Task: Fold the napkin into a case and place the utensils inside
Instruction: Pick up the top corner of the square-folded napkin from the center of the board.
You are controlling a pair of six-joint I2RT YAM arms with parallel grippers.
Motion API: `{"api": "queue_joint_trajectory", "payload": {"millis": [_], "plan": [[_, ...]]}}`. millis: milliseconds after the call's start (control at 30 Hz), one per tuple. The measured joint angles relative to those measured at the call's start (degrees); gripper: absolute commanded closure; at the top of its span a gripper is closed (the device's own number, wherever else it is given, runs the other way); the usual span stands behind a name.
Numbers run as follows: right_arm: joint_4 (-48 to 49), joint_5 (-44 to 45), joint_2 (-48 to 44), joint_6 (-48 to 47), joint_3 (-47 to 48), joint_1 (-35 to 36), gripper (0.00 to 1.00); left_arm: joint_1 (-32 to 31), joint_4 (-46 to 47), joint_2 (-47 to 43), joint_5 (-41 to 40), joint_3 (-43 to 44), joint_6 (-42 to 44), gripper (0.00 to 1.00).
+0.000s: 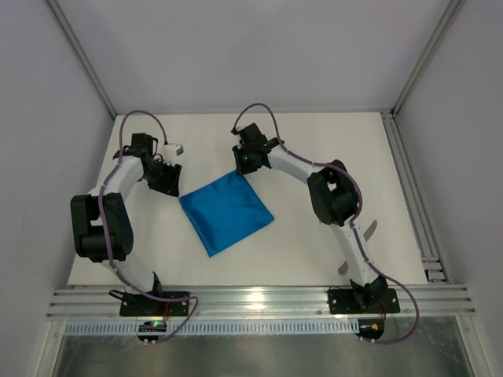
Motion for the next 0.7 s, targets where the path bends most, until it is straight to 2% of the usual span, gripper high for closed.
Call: {"api": "queue_joint_trajectory", "payload": {"millis": [700], "plan": [[0.98,-2.27,3.93,1.51,2.64,0.37,0.81,-0.07,0.02,0.00,0.00,-0.09,-0.48,0.56]]}}
